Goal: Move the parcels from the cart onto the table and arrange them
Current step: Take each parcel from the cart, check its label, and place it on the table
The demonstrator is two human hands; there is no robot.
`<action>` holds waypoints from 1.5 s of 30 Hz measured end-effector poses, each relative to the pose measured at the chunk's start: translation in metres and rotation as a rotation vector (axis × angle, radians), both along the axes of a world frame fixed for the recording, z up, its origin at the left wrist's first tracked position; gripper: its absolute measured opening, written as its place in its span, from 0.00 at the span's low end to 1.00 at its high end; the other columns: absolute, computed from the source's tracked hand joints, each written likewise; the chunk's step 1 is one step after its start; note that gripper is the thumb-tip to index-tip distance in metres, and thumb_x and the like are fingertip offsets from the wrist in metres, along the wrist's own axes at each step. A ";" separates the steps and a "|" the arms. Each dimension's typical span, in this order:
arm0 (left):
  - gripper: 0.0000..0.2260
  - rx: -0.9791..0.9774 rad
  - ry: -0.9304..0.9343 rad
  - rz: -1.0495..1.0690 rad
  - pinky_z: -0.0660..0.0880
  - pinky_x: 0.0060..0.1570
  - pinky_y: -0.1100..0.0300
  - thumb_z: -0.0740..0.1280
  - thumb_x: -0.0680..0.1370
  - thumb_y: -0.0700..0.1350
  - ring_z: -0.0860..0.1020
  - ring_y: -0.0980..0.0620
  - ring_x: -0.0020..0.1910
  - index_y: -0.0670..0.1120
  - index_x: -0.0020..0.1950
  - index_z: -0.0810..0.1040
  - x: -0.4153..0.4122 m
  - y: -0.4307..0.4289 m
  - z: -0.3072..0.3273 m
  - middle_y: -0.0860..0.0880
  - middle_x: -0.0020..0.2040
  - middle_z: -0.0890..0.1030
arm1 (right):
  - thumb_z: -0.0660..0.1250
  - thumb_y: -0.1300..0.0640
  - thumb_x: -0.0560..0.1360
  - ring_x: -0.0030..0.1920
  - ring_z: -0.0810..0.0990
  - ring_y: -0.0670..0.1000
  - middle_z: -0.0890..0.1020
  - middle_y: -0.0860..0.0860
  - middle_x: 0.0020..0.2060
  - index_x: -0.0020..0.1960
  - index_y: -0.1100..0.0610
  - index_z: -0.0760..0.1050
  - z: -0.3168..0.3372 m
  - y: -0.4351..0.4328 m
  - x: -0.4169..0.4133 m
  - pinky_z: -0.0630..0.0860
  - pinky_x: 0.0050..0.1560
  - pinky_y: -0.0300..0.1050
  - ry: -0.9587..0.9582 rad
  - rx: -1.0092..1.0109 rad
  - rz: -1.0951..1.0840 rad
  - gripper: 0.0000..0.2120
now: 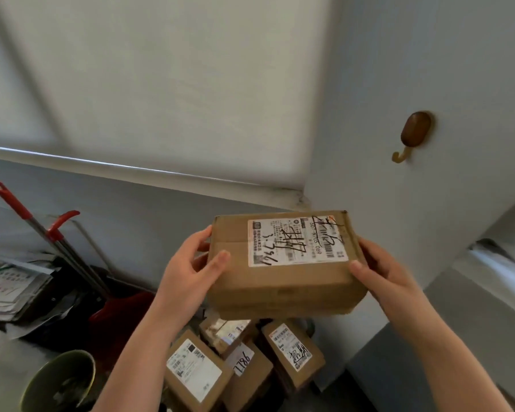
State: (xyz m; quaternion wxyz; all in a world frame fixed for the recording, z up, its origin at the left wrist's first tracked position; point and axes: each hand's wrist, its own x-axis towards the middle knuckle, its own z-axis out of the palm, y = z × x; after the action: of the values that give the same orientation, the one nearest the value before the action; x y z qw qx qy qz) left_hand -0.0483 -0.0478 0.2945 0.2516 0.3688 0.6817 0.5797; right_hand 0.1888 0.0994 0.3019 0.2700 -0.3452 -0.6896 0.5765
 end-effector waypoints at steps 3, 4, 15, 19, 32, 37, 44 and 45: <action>0.21 -0.019 -0.019 -0.040 0.79 0.48 0.56 0.66 0.70 0.55 0.76 0.53 0.57 0.66 0.61 0.65 0.007 0.005 -0.020 0.63 0.57 0.73 | 0.63 0.56 0.74 0.50 0.79 0.36 0.79 0.42 0.54 0.65 0.45 0.66 -0.006 -0.011 0.008 0.76 0.43 0.29 -0.026 0.031 -0.058 0.21; 0.20 -0.008 -0.033 -0.051 0.80 0.45 0.59 0.66 0.71 0.53 0.76 0.53 0.56 0.66 0.61 0.65 0.009 0.007 -0.025 0.62 0.56 0.73 | 0.63 0.56 0.73 0.49 0.79 0.35 0.79 0.42 0.54 0.66 0.45 0.66 -0.008 -0.013 0.012 0.76 0.42 0.28 -0.041 0.043 -0.077 0.22; 0.20 0.015 -0.052 -0.175 0.76 0.35 0.69 0.66 0.74 0.48 0.76 0.56 0.53 0.59 0.64 0.67 0.052 0.051 -0.016 0.60 0.54 0.74 | 0.63 0.46 0.67 0.55 0.78 0.41 0.80 0.40 0.55 0.66 0.42 0.67 0.005 -0.019 0.067 0.77 0.56 0.41 -0.090 0.065 -0.258 0.27; 0.24 0.010 -0.045 -0.279 0.78 0.49 0.55 0.66 0.67 0.55 0.76 0.56 0.56 0.63 0.62 0.67 0.094 0.062 -0.003 0.60 0.56 0.75 | 0.66 0.51 0.70 0.56 0.79 0.43 0.82 0.42 0.54 0.69 0.45 0.67 0.002 -0.027 0.122 0.75 0.55 0.41 -0.068 -0.022 -0.406 0.27; 0.19 -0.296 -0.153 -0.769 0.71 0.46 0.68 0.66 0.76 0.52 0.71 0.64 0.56 0.70 0.59 0.62 0.327 0.146 -0.075 0.68 0.56 0.69 | 0.76 0.49 0.62 0.48 0.83 0.44 0.83 0.41 0.51 0.62 0.33 0.66 -0.062 -0.045 0.351 0.80 0.44 0.42 0.016 -0.362 -0.778 0.33; 0.24 -0.427 -0.212 -0.878 0.71 0.49 0.66 0.65 0.77 0.50 0.71 0.61 0.58 0.67 0.67 0.60 0.383 0.184 -0.109 0.63 0.61 0.70 | 0.63 0.60 0.77 0.55 0.78 0.45 0.78 0.38 0.55 0.65 0.33 0.60 -0.107 -0.039 0.404 0.76 0.47 0.43 -0.004 -0.414 -0.878 0.27; 0.28 -0.655 -0.158 -0.872 0.69 0.48 0.63 0.64 0.78 0.49 0.70 0.55 0.60 0.60 0.74 0.55 0.423 0.221 -0.159 0.57 0.65 0.68 | 0.65 0.57 0.76 0.64 0.72 0.50 0.71 0.43 0.67 0.73 0.38 0.57 -0.169 -0.016 0.429 0.73 0.62 0.57 -0.077 -0.522 -0.867 0.31; 0.28 -0.684 -0.156 -0.861 0.69 0.47 0.62 0.64 0.78 0.49 0.69 0.54 0.59 0.60 0.75 0.55 0.426 0.224 -0.165 0.57 0.66 0.67 | 0.65 0.57 0.76 0.66 0.71 0.50 0.70 0.43 0.68 0.73 0.38 0.56 -0.175 -0.012 0.431 0.71 0.65 0.58 -0.090 -0.518 -0.860 0.32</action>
State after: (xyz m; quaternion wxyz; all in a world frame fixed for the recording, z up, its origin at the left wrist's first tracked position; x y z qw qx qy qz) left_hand 0.3775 0.1761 0.1299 0.6210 0.4675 0.5979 0.1958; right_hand 0.6199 0.0876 0.1273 0.3584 -0.6782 -0.3305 0.5498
